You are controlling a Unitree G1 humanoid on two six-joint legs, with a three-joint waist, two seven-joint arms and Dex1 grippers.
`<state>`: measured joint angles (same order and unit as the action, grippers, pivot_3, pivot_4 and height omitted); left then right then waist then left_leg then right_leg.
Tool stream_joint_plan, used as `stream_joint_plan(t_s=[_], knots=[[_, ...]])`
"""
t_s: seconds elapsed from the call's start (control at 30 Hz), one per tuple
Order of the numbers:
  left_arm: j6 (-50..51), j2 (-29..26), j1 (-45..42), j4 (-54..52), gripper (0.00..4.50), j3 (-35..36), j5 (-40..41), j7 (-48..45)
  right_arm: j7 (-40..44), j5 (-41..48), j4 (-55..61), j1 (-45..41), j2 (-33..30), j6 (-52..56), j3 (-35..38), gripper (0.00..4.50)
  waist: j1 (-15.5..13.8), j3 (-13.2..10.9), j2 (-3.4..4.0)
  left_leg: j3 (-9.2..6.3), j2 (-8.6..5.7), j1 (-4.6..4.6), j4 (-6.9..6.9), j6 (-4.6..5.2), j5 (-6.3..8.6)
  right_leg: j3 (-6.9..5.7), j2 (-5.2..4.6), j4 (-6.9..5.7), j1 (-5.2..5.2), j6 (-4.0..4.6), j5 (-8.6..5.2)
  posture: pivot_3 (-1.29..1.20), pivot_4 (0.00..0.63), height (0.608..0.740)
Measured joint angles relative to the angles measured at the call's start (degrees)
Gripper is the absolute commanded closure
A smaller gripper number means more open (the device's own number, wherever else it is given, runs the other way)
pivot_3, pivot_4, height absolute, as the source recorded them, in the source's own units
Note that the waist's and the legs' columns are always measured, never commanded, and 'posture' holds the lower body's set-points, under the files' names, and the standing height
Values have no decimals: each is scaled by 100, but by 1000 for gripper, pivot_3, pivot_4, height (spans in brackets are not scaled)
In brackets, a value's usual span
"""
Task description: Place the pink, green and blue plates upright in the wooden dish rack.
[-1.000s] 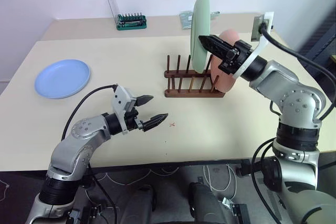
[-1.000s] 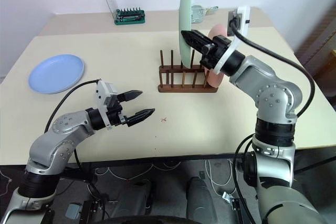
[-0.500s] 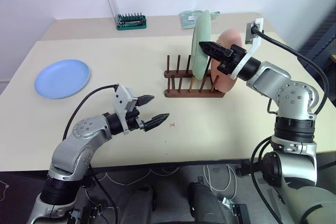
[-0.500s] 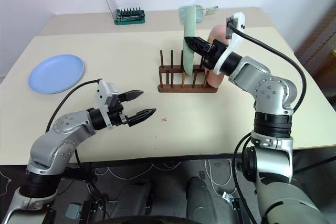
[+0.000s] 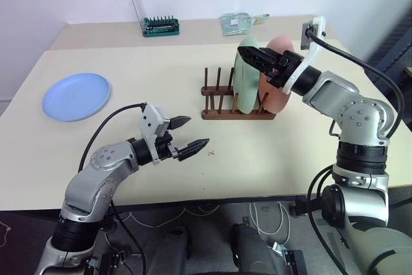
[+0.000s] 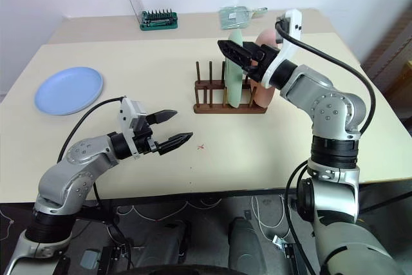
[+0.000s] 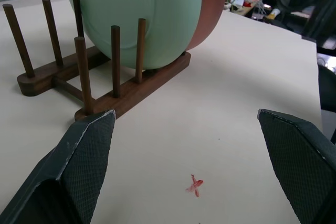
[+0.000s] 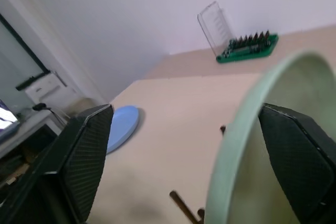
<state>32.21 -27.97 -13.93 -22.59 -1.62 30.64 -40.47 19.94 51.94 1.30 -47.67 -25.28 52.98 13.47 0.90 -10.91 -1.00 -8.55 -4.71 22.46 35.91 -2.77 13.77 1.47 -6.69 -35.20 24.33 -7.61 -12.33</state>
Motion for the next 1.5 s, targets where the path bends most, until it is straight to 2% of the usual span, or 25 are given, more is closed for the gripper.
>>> stream_joint_plan(t_s=[0.23,0.4,0.53,0.67,0.8,0.9,1.0,1.2,1.4,1.5], knots=[[-20,90,-45,55,0,18,-60,125,78,-787,161,-354,-286,-352,-383,85,5,-3,5,1,0,0,0,0,0,0,0,1,1,0,0,0,150,740],[-35,92,-105,164,0,75,-82,174,140,-919,305,-525,-287,-433,-404,85,0,-2,3,2,1,1,1,0,0,0,0,2,0,0,0,0,150,740],[-80,100,-107,209,0,183,-131,265,477,-1548,314,-505,-534,-839,-877,85,0,-3,4,3,0,1,0,0,0,0,0,2,1,0,0,0,150,740],[-159,357,-400,822,0,1089,-123,1090,1190,-2650,679,-432,-972,-1806,-1897,85,38,-3,5,6,6,-2,-1,0,0,0,4,0,5,-2,0,0,150,740],[-262,406,-1019,1816,0,2079,-651,2796,1463,-3714,694,-434,-804,-2667,-2858,85,49,-1,2,9,11,-5,1,-2,-1,0,9,0,6,-2,3,0,150,740],[-33,371,-1414,2601,0,2734,-1036,4135,1536,-4182,534,-434,-547,-3086,-3186,85,11,-1,-2,10,9,-2,2,-3,-1,-1,8,0,10,-2,3,0,150,740],[309,315,-1624,3119,0,3315,-1166,5041,1637,-4442,435,-433,-381,-3356,-3302,85,-14,0,-8,9,6,1,3,-4,-1,-1,5,1,11,-2,4,0,150,740],[899,264,-1895,3642,0,3713,-1068,5435,1782,-4638,399,-419,-245,-3533,-3292,85,-26,6,-19,4,2,1,6,-6,-2,-3,2,-2,9,-2,7,0,150,740],[958,86,-2816,5347,0,4203,-690,5413,1817,-4847,389,-131,-217,-3584,-3267,85,7,7,-20,5,2,-2,2,-9,-3,-4,3,-6,13,-1,8,0,150,740],[735,-11,-3093,5868,913,4475,-549,5540,1816,-4936,390,-29,-218,-3579,-3247,0,13,9,-16,7,3,-6,0,-11,-4,-4,3,-12,13,-1,8,0,150,740]])
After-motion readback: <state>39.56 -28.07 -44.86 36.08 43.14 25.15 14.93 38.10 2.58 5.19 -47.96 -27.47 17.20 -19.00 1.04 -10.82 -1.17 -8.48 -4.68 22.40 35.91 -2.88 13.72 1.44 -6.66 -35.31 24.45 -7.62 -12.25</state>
